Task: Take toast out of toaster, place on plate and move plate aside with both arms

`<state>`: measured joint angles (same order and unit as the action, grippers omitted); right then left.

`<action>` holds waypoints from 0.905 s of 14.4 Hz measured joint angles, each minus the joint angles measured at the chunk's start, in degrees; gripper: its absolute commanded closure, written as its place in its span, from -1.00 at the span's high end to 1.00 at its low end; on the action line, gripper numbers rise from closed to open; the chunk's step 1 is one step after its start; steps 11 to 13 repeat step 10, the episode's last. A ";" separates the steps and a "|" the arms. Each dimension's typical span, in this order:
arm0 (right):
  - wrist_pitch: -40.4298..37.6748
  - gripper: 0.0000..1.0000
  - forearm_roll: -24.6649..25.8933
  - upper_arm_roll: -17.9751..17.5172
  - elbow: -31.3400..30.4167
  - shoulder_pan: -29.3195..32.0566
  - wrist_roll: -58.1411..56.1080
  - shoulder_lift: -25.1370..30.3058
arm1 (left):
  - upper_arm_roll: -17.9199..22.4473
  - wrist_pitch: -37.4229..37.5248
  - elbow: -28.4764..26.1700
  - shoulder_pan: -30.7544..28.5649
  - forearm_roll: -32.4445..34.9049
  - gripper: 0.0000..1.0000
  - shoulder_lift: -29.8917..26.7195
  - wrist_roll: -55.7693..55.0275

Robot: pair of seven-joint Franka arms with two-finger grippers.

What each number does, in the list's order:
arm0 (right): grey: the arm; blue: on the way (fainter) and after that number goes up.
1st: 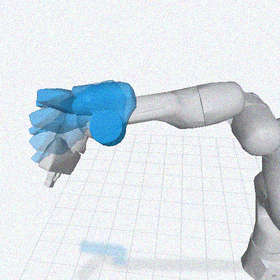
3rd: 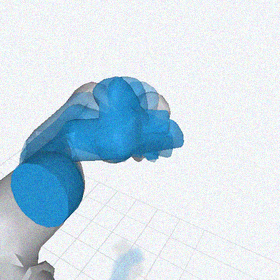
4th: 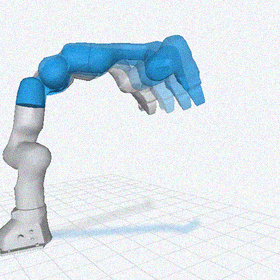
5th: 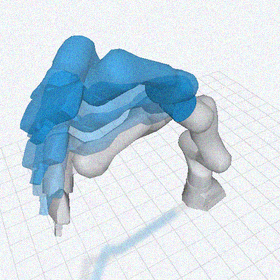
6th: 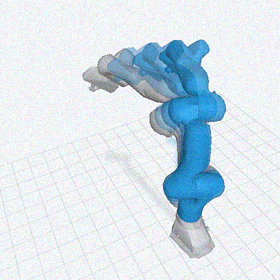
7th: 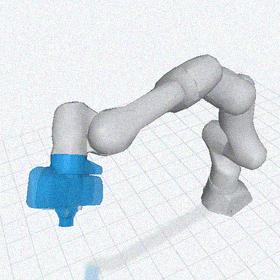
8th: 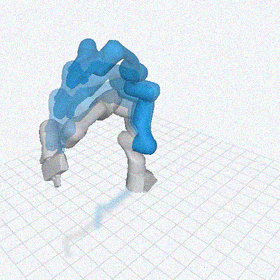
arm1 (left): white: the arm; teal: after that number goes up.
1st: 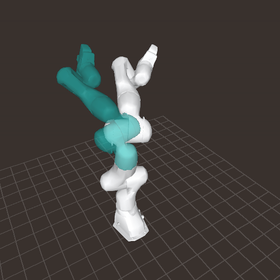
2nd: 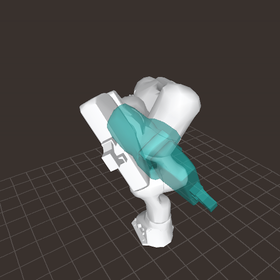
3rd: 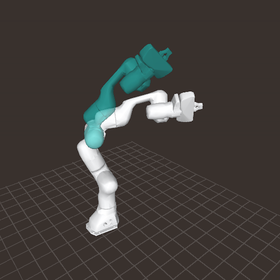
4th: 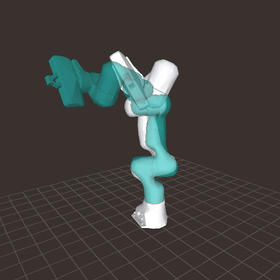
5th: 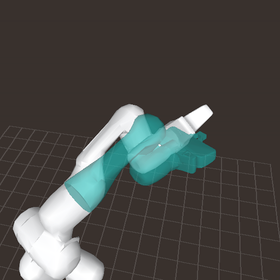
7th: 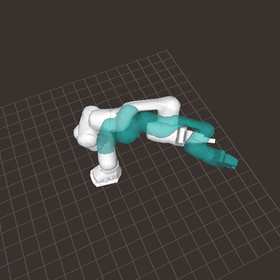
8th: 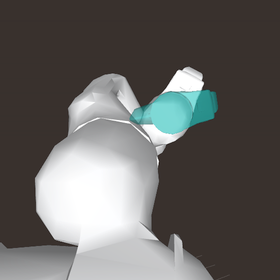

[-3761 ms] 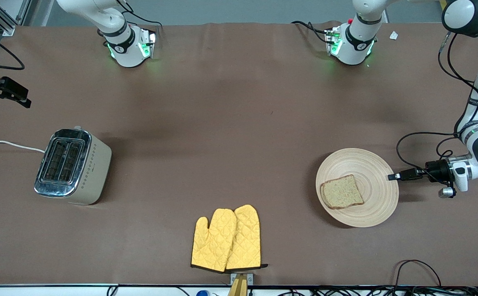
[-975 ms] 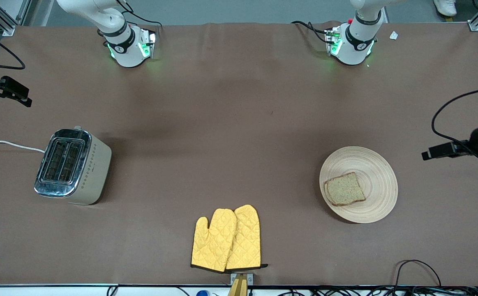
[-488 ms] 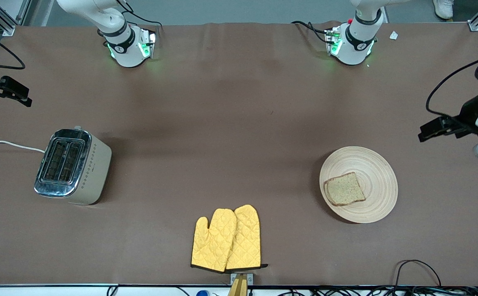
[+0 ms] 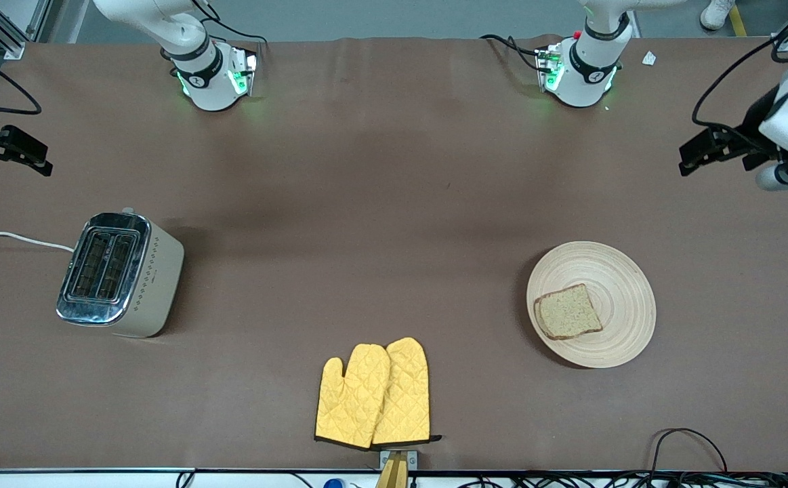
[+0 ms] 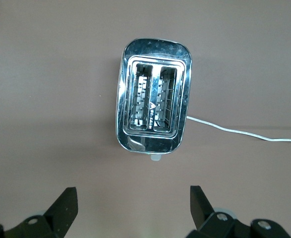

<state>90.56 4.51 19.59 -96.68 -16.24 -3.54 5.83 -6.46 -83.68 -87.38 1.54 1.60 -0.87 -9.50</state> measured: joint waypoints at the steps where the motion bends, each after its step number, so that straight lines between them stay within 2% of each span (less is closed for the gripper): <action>1: 0.00 1.00 0.00 0.00 0.00 0.00 0.00 0.00 | 0.27 -0.76 -1.60 0.29 0.00 1.00 -1.40 1.40; 5: 0.00 1.00 0.00 0.00 0.00 0.00 0.00 0.00 | 0.77 -3.68 -5.47 0.34 0.00 1.00 -3.75 7.48; 13: 0.00 1.00 0.00 0.00 0.00 0.00 0.00 0.00 | 1.33 -4.74 -5.20 -0.20 0.00 1.00 -3.37 8.56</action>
